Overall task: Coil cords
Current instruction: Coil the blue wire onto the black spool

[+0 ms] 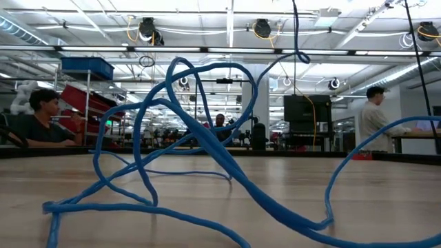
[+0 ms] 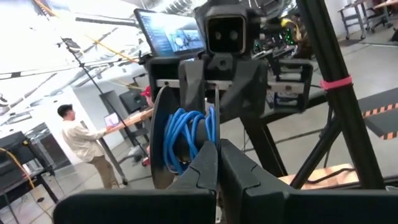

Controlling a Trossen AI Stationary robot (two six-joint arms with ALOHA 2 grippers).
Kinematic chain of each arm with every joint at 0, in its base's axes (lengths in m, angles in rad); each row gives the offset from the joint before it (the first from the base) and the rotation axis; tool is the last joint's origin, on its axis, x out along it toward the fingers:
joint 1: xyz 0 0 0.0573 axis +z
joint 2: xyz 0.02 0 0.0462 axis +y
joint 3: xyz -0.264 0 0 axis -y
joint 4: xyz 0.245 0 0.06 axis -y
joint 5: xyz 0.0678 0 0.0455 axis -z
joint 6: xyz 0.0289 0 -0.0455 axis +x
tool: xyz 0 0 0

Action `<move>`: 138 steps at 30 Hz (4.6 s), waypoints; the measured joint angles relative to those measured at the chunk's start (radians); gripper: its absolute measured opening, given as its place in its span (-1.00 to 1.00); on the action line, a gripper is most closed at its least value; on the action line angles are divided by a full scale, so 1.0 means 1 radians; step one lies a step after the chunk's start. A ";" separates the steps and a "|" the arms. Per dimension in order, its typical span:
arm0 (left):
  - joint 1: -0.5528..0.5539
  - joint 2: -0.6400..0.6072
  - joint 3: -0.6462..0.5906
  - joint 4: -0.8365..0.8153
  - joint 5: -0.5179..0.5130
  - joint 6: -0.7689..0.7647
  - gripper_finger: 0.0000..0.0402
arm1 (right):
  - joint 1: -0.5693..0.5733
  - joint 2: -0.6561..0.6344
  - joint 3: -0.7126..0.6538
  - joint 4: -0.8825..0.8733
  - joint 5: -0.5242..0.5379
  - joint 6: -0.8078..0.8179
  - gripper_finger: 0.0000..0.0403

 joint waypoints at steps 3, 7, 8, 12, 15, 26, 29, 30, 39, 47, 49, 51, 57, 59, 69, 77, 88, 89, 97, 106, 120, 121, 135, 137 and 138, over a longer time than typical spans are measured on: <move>-0.006 -0.017 0.000 -0.066 -0.008 -0.051 -0.99 | 0.000 0.000 -0.001 -0.050 0.000 -0.016 -0.40; -0.006 -0.069 0.000 -0.277 0.051 -0.240 -0.99 | -0.001 0.000 -0.001 -0.070 -0.065 -0.018 -0.41; -0.003 -0.081 0.001 -0.323 0.077 -0.290 -0.99 | -0.001 0.000 -0.001 -0.066 -0.088 -0.018 -0.41; 0.004 -0.099 0.001 -0.413 0.142 -0.374 -0.99 | -0.003 0.000 -0.001 -0.059 -0.130 0.003 -0.41; 0.004 -0.098 0.001 -0.416 0.150 -0.374 -0.99 | -0.013 0.000 -0.001 -0.059 -0.130 0.036 -0.41; 0.013 -0.098 0.001 -0.416 0.178 -0.374 -1.00 | -0.073 0.003 -0.001 -0.070 -0.212 0.113 -0.41; 0.012 -0.098 0.001 -0.415 0.178 -0.368 -1.00 | -0.087 0.004 -0.001 -0.080 -0.233 0.128 -0.41; 0.012 -0.098 0.001 -0.415 0.178 -0.367 -1.00 | -0.090 0.007 -0.001 -0.079 -0.235 0.131 -0.41; 0.014 -0.098 0.001 -0.417 0.177 -0.366 -1.00 | -0.125 0.034 -0.001 -0.052 -0.252 0.086 -0.41; 0.016 -0.098 0.001 -0.442 0.178 -0.366 -1.00 | -0.138 0.034 -0.001 -0.048 -0.285 0.082 -0.53; 0.016 -0.098 0.001 -0.442 0.178 -0.366 -1.00 | -0.138 0.034 -0.001 -0.048 -0.284 0.073 -0.64; 0.016 -0.098 0.001 -0.442 0.178 -0.366 -1.00 | -0.138 0.034 -0.001 -0.048 -0.285 0.064 -0.78; 0.015 -0.097 0.001 -0.444 0.178 -0.364 -0.98 | -0.138 0.033 -0.001 -0.047 -0.282 0.061 -0.96; 0.015 -0.097 0.001 -0.443 0.178 -0.363 -0.96 | -0.138 0.033 -0.001 -0.047 -0.282 0.061 -0.98; 0.015 -0.097 0.001 -0.442 0.178 -0.356 -0.95 | -0.138 0.033 -0.001 -0.047 -0.283 0.063 -0.99; 0.016 -0.097 0.001 -0.439 0.178 -0.357 -0.94 | -0.137 0.033 -0.001 -0.049 -0.286 0.066 -0.76; 0.016 -0.097 0.001 -0.439 0.178 -0.357 -0.94 | -0.137 0.033 -0.001 -0.027 -0.289 0.061 -0.46; 0.016 -0.097 0.001 -0.439 0.178 -0.357 -0.94 | -0.138 0.033 -0.001 -0.027 -0.302 0.059 -0.45; 0.015 -0.097 0.001 -0.442 0.205 -0.357 -0.94 | -0.159 0.033 -0.001 -0.026 -0.385 0.060 -0.87; 0.015 -0.097 0.000 -0.437 0.220 -0.357 -0.94 | -0.164 0.033 0.000 -0.024 -0.385 0.063 -0.98; 0.017 -0.097 0.000 -0.402 0.220 -0.366 -0.67 | -0.164 0.035 -0.001 -0.033 -0.283 0.060 -1.00; 0.017 -0.097 0.000 -0.398 0.220 -0.366 -0.65 | -0.164 0.035 -0.001 -0.032 -0.265 0.060 -1.00; -0.033 -0.097 0.000 -0.366 0.025 -0.327 -0.62 | -0.113 -0.017 -0.001 -0.018 -0.106 0.104 -1.00; -0.040 -0.095 0.000 -0.388 0.017 -0.382 -0.62 | -0.086 -0.026 -0.001 -0.019 -0.061 0.103 -1.00; -0.043 -0.093 0.001 -0.408 0.015 -0.423 -0.62 | -0.074 -0.030 -0.001 -0.019 -0.038 0.097 -1.00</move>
